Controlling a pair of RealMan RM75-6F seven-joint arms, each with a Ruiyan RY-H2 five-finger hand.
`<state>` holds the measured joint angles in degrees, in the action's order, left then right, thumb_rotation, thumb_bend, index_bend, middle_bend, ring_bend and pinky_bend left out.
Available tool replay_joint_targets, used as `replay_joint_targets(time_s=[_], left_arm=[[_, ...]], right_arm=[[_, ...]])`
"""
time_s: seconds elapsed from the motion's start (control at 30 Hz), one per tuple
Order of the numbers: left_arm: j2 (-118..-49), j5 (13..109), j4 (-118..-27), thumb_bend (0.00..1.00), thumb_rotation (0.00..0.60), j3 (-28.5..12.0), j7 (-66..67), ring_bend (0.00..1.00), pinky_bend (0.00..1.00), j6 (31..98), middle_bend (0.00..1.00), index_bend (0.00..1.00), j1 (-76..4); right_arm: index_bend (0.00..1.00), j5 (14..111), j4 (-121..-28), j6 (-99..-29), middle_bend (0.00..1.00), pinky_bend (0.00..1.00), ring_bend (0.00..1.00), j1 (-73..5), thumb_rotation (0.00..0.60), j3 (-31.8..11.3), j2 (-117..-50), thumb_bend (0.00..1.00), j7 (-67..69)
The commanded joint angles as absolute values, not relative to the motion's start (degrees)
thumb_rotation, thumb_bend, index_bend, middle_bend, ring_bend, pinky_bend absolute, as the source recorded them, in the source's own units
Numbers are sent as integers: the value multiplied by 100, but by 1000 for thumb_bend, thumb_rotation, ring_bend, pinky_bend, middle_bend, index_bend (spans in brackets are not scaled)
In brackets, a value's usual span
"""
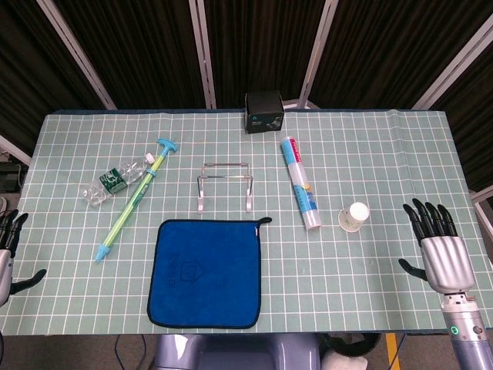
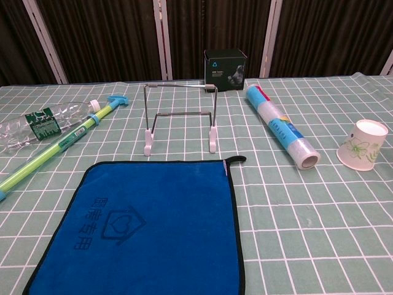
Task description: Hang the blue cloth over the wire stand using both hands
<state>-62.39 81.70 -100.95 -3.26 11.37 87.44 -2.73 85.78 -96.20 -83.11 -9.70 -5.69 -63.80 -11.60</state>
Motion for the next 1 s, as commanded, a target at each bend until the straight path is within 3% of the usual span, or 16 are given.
replay_joint_targets(time_s=[0.03, 0.27, 0.43, 0.73, 1.0], left_arm=[[-6266, 8148, -10094, 0, 600, -340, 1190, 0, 0, 8731, 0, 0, -288], [-6325, 8015, -10120, 0, 600, -404, 1353, 0, 0, 8604, 0, 0, -377], [-6456, 7942, -10133, 0, 600, -410, 1675, 0, 0, 8419, 0, 0, -509], [-6645, 7615, -10108, 0, 600, -480, 2147, 0, 0, 8302, 0, 0, -612], [-6689, 7566, -10042, 0, 600, -477, 2190, 0, 0, 8350, 0, 0, -604]], right_arm=[[27, 8573, -9586, -8274, 0, 0, 0, -984, 600, -560, -6380, 0, -1146], [27, 8533, -9497, -7932, 0, 0, 0, -1131, 600, -509, -6438, 0, -1144], [27, 9330, -9324, -6989, 0, 0, 0, -1984, 600, -426, -6701, 0, -581], [43, 10316, -8750, -5608, 0, 0, 0, -3544, 600, -396, -7678, 0, -279], [153, 10855, -7873, -5411, 0, 0, 0, -4268, 600, -282, -8585, 0, -322]])
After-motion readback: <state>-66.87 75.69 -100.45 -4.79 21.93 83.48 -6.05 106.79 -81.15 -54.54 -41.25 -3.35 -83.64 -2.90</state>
